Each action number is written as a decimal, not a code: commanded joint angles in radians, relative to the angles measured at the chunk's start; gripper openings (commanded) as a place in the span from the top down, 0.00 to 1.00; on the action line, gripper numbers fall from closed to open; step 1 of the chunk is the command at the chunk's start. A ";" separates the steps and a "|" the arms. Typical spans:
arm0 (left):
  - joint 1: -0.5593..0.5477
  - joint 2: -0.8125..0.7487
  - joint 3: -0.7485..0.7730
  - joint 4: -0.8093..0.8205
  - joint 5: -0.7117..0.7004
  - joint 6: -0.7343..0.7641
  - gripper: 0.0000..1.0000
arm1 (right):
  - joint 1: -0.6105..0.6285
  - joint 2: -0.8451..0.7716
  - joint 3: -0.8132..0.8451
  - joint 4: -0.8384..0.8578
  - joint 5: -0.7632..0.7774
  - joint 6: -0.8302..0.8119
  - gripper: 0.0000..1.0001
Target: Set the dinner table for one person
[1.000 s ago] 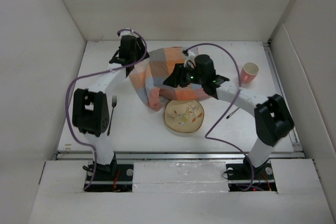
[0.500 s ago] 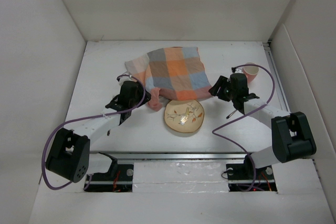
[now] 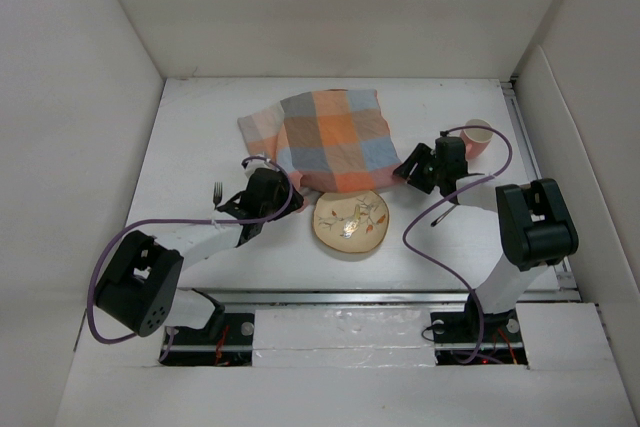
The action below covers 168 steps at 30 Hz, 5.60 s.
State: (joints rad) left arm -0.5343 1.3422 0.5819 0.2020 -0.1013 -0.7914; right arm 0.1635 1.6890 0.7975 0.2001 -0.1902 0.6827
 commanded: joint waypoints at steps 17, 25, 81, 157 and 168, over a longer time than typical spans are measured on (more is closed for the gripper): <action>-0.190 0.130 0.128 -0.129 -0.409 0.053 0.37 | -0.041 0.117 0.008 0.228 -0.140 0.141 0.72; -0.104 0.238 0.234 -0.176 -0.490 0.103 1.00 | -0.071 -0.021 0.034 0.170 -0.057 0.060 1.00; 0.000 0.058 -0.128 0.092 -0.173 -0.608 0.39 | -0.091 -0.173 -0.139 0.271 -0.043 -0.026 1.00; 0.406 0.316 0.528 0.377 0.207 0.244 1.00 | -0.128 0.179 0.532 0.056 -0.350 -0.181 1.00; 0.383 0.226 0.199 0.426 0.154 0.179 0.74 | -0.128 0.074 0.365 -0.042 -0.261 -0.276 0.92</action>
State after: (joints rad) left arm -0.1406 1.6775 0.7975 0.5133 0.0982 -0.5919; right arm 0.0425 1.8458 1.1801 0.0986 -0.4808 0.4477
